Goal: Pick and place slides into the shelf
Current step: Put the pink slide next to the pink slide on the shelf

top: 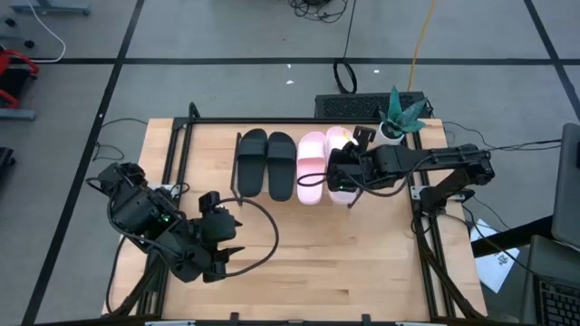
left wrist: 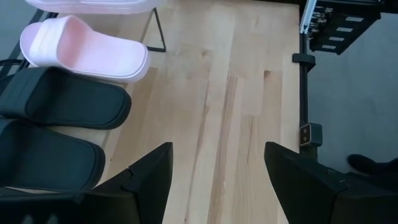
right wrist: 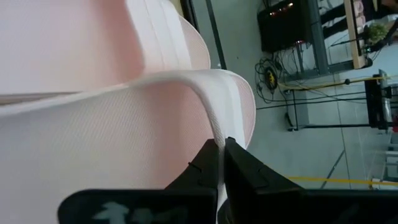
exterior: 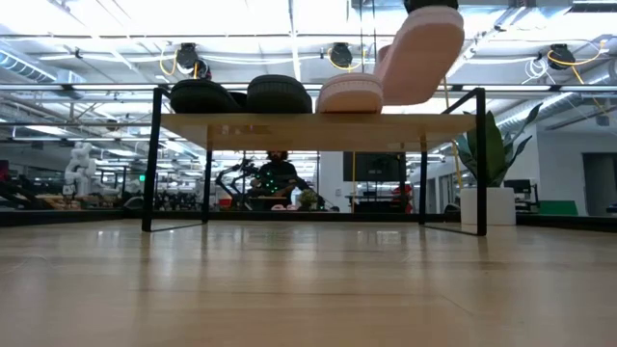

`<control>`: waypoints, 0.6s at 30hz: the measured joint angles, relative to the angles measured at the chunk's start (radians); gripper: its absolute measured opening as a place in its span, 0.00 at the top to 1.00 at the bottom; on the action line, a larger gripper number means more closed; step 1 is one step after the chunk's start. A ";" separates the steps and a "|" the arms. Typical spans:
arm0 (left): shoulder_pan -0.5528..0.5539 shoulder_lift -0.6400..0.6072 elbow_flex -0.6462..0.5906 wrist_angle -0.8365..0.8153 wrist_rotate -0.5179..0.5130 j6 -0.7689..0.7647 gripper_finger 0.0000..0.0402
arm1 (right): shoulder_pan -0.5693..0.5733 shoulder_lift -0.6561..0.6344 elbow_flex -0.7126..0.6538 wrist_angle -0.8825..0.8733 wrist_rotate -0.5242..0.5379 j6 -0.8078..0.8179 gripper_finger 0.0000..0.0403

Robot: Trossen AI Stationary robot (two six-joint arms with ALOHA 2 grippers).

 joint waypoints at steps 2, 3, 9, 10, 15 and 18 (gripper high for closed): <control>0.000 0.000 0.000 0.000 0.000 0.000 0.37 | -0.004 0.000 0.000 0.000 -0.001 0.001 1.00; 0.000 0.000 0.000 0.000 0.000 0.000 0.37 | -0.003 0.000 0.000 -0.001 -0.001 0.001 1.00; 0.000 0.000 0.000 0.000 0.000 0.020 0.37 | -0.003 0.000 0.000 0.000 -0.002 0.004 1.00; 0.000 0.000 0.000 0.000 0.000 0.020 0.37 | -0.003 0.000 0.000 0.000 -0.002 0.006 1.00; 0.000 0.000 0.000 0.000 0.000 0.020 0.37 | -0.003 0.000 -0.018 0.016 -0.026 0.007 1.00; 0.000 0.000 0.000 0.000 0.000 0.021 0.37 | -0.003 0.000 -0.060 0.022 -0.024 0.010 1.00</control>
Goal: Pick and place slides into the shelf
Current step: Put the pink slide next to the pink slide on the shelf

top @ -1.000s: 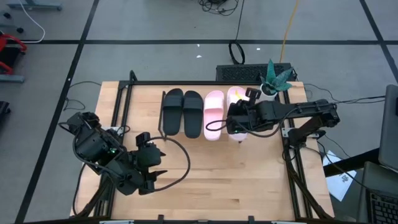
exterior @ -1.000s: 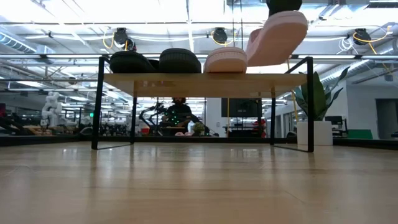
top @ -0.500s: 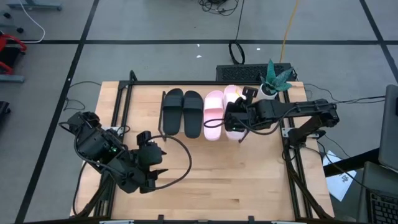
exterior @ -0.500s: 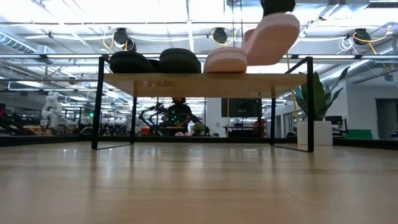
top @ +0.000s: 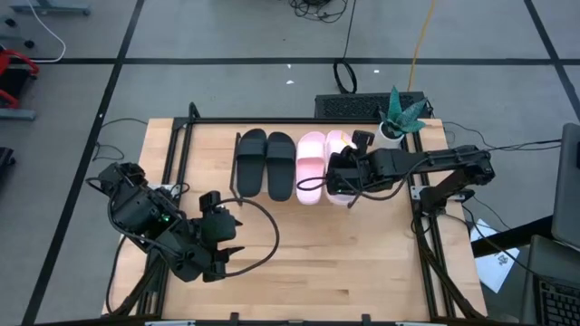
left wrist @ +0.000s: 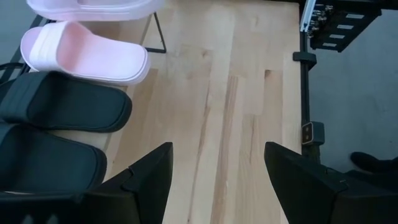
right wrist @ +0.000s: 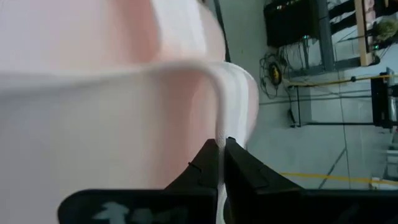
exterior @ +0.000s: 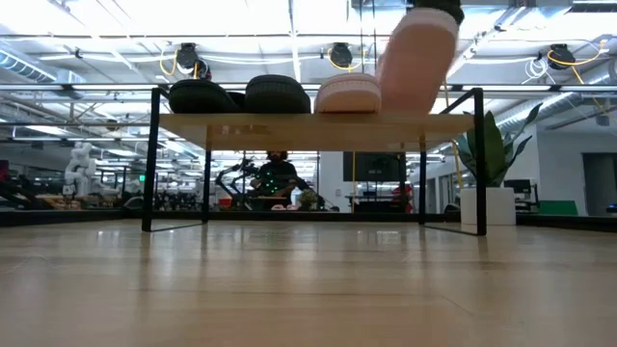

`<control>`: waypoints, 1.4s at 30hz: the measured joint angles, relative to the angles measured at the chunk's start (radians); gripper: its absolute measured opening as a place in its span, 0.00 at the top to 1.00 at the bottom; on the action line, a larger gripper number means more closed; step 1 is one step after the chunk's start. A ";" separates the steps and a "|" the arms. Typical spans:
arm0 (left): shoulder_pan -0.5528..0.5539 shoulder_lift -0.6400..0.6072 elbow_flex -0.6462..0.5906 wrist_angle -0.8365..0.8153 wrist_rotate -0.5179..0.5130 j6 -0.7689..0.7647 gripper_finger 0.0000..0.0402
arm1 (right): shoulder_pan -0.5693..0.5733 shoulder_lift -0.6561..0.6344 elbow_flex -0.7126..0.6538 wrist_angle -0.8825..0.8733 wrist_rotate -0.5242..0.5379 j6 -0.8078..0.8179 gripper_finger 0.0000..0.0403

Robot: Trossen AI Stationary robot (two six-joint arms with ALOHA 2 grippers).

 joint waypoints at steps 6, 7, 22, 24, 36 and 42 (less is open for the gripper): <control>0.000 0.000 0.000 0.000 0.000 0.000 0.37 | 0.000 0.000 -0.062 0.013 0.000 0.008 1.00; 0.000 0.000 0.000 0.000 0.000 0.000 0.37 | 0.000 0.000 -0.064 0.013 0.000 0.008 1.00; 0.000 0.000 0.000 0.000 -0.002 0.000 0.37 | 0.013 -0.005 -0.065 0.007 0.054 -0.033 1.00; 0.000 0.000 0.000 0.000 -0.005 -0.001 0.37 | 0.013 -0.005 -0.065 0.006 0.055 -0.044 1.00; 0.014 0.000 0.000 0.000 -0.009 -0.002 0.37 | 0.013 -0.005 -0.065 -0.010 0.077 -0.048 1.00; 0.027 0.000 0.000 0.000 -0.004 0.000 0.37 | 0.013 -0.005 -0.065 0.020 0.076 -0.057 1.00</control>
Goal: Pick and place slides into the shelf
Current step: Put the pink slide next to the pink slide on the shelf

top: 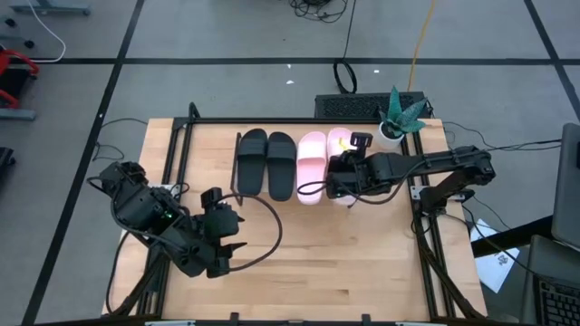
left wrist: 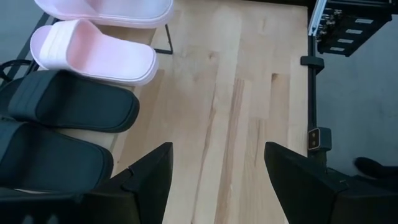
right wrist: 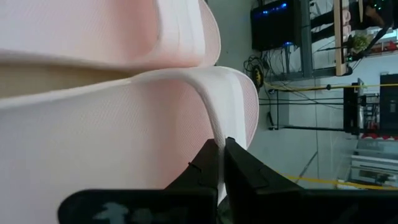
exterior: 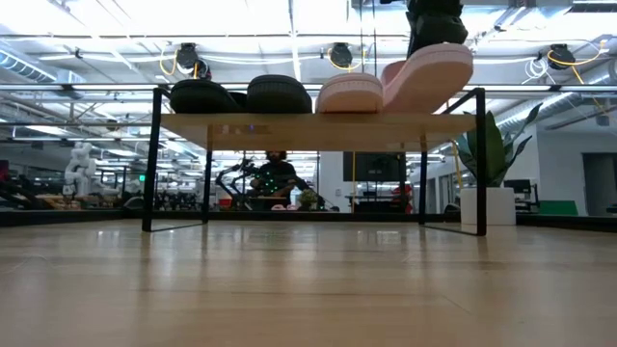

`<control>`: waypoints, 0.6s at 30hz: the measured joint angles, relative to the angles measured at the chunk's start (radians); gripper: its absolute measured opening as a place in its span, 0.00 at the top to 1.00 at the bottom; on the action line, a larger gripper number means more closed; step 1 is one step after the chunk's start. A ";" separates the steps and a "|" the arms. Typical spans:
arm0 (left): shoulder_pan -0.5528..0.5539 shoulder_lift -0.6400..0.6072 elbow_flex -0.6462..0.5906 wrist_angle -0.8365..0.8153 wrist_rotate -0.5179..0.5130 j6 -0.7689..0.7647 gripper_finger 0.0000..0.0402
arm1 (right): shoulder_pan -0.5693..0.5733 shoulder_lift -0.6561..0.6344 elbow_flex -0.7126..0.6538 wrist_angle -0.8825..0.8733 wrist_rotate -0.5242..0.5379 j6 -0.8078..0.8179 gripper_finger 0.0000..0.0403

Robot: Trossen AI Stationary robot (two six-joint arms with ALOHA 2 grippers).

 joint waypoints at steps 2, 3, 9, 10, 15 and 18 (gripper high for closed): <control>0.002 0.000 0.000 0.000 0.005 0.001 0.37 | 0.000 0.000 0.000 0.027 -0.001 -0.015 1.00; 0.002 0.000 0.000 0.000 0.006 0.002 0.37 | 0.000 0.000 0.000 0.036 -0.001 -0.026 1.00; 0.002 0.000 0.000 0.000 0.022 0.002 0.37 | -0.007 0.000 0.000 0.055 -0.001 -0.059 1.00; 0.002 0.000 0.000 0.000 0.022 0.001 0.37 | -0.010 0.000 0.000 0.055 -0.003 -0.059 1.00; 0.002 0.000 0.000 0.000 0.022 0.003 0.37 | -0.012 0.000 0.000 0.044 -0.047 -0.040 1.00; 0.002 0.000 0.000 0.000 0.023 0.003 0.37 | -0.011 0.000 0.000 0.044 -0.050 -0.040 1.00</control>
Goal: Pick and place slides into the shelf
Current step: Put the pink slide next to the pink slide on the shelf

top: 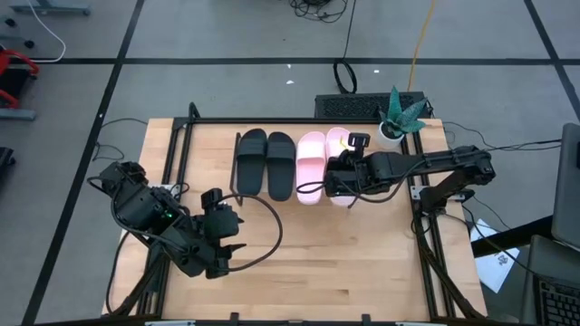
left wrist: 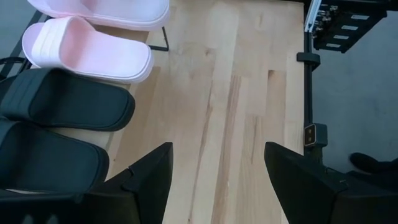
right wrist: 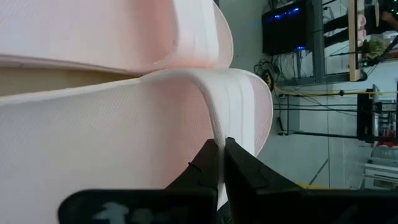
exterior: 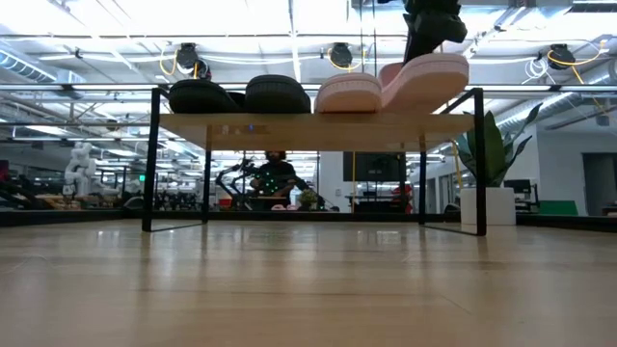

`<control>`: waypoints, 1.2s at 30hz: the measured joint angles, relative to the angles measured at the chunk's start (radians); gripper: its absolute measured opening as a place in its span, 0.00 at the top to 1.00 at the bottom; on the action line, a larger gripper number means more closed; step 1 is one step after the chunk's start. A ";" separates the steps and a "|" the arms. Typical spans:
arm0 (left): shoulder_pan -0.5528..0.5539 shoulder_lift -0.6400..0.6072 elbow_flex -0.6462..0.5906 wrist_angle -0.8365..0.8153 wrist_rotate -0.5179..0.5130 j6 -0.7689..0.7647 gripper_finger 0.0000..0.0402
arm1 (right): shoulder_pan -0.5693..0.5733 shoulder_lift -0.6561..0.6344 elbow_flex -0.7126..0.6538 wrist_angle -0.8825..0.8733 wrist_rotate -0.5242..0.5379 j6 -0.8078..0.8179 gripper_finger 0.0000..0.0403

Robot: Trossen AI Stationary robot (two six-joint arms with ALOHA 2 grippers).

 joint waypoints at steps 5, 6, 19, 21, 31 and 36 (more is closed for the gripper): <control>0.000 0.000 0.000 0.000 0.000 0.001 0.37 | -0.002 0.000 0.000 -0.007 0.000 0.000 1.00; 0.000 0.000 0.000 0.000 0.000 0.001 0.37 | -0.002 0.000 0.000 -0.011 -0.001 0.000 1.00; 0.000 0.000 0.000 0.000 0.002 0.019 0.37 | -0.030 0.000 0.000 -0.033 -0.035 -0.008 1.00; 0.000 0.000 0.000 0.000 0.002 0.020 0.37 | -0.036 0.000 0.000 -0.032 -0.034 -0.008 1.00; 0.000 0.000 0.000 0.000 0.002 0.021 0.37 | -0.041 0.000 0.000 -0.032 -0.045 -0.011 1.00; 0.000 0.000 0.000 0.000 0.002 0.021 0.37 | -0.042 -0.002 -0.040 0.001 -0.064 -0.022 1.00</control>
